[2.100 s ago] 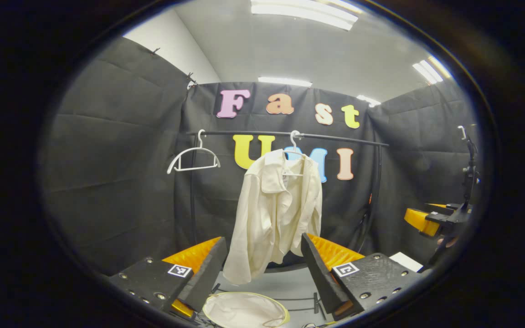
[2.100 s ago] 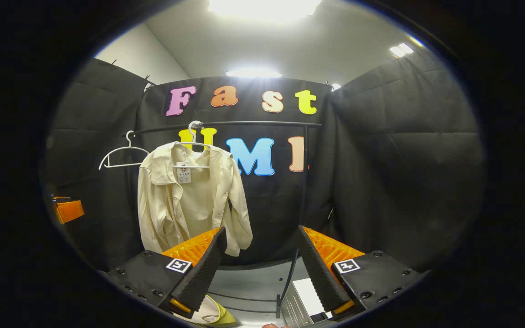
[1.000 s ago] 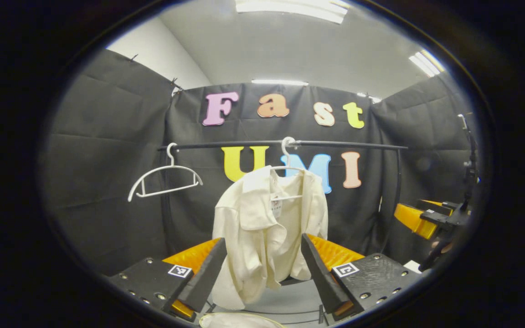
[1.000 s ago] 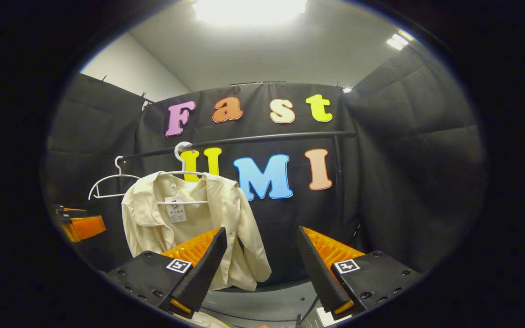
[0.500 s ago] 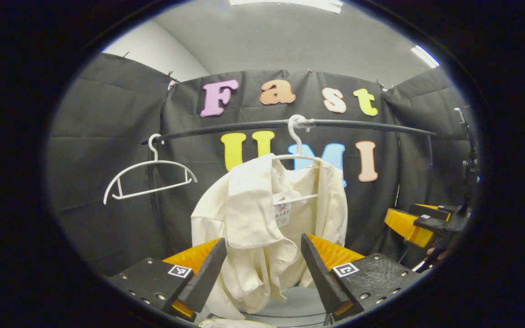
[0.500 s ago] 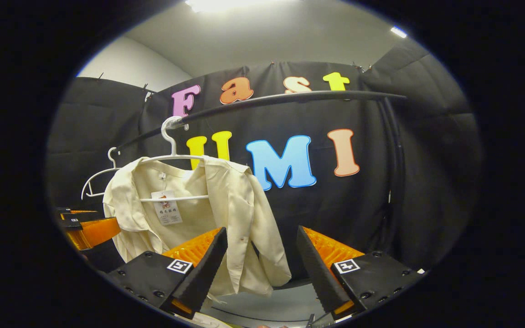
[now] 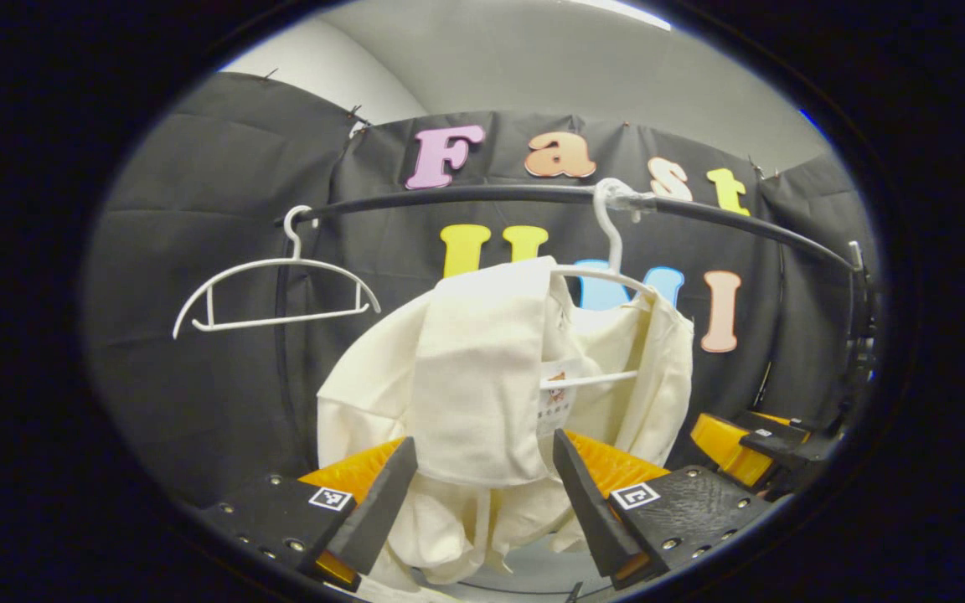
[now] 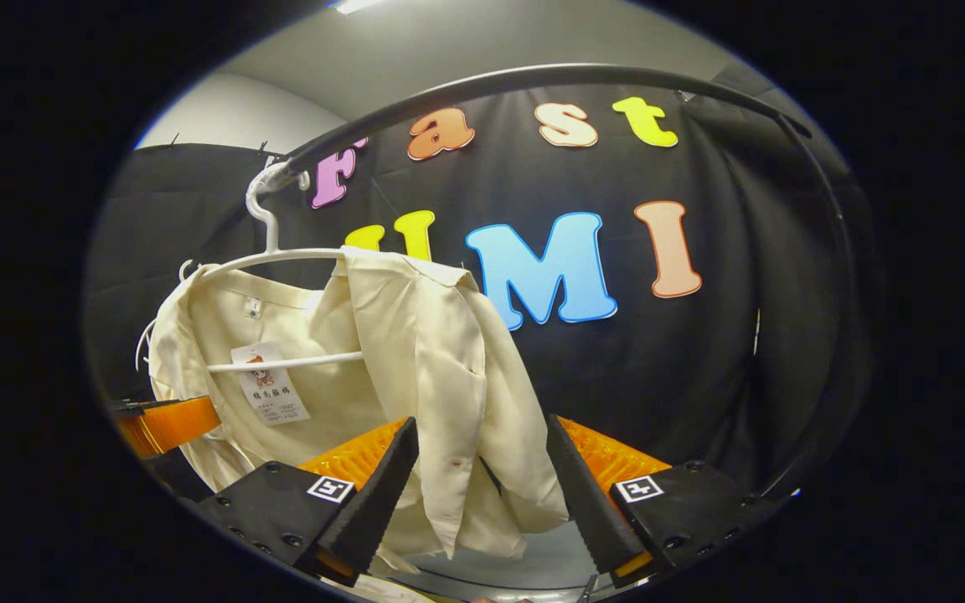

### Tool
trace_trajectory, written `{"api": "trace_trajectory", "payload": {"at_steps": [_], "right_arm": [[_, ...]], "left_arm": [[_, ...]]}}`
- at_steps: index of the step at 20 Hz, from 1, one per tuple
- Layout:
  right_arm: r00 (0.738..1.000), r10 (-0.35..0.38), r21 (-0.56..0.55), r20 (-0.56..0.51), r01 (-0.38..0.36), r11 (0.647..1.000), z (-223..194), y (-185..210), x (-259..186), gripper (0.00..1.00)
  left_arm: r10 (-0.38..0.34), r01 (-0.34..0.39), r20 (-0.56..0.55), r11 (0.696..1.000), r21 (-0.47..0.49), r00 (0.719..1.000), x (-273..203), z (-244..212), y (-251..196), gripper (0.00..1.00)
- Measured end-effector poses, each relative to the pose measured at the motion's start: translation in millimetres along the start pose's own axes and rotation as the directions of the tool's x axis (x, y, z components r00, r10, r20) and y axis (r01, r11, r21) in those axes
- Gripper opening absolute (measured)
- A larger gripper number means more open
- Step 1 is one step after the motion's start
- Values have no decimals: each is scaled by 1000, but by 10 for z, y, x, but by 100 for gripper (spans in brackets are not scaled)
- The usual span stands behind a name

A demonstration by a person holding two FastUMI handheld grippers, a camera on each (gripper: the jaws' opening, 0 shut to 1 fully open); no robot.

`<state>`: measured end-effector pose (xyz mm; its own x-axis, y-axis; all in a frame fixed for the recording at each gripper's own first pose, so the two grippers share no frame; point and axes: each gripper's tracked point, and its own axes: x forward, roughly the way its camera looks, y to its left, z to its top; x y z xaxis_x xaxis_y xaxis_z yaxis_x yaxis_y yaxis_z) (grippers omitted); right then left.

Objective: Grasp the clothes on the hanger with both hands and then place them into the laundry hamper below.

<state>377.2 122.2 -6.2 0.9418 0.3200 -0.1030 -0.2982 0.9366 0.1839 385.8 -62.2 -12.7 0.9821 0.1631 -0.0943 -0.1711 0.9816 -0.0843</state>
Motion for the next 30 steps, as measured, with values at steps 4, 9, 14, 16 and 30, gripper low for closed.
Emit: {"api": "trace_trajectory", "payload": {"at_steps": [4, 9, 14, 16, 30], "right_arm": [[999, 45, -7, -20, -45, 999, -49, 127, 264, 96], [998, 49, -25, -32, -50, 998, -118, 156, 499, 96], [997, 57, -2, -52, -58, 998, -174, 203, 634, 96], [995, 64, 5, -73, -64, 998, -264, 242, 659, 96], [998, 48, -46, -36, -50, 998, -291, 115, 1006, 19]], "left_arm": [[66, -66, -7, 998, -2, 998, 149, -44, 14, 96], [134, -134, -3, 989, 61, 991, 279, -80, 53, 92], [174, -173, 5, 979, 107, 985, 295, -100, 157, 25], [122, -121, 2, 989, 81, 993, 289, -121, 103, 7], [101, -102, 24, 994, 31, 995, 159, -63, 158, 7]]}}
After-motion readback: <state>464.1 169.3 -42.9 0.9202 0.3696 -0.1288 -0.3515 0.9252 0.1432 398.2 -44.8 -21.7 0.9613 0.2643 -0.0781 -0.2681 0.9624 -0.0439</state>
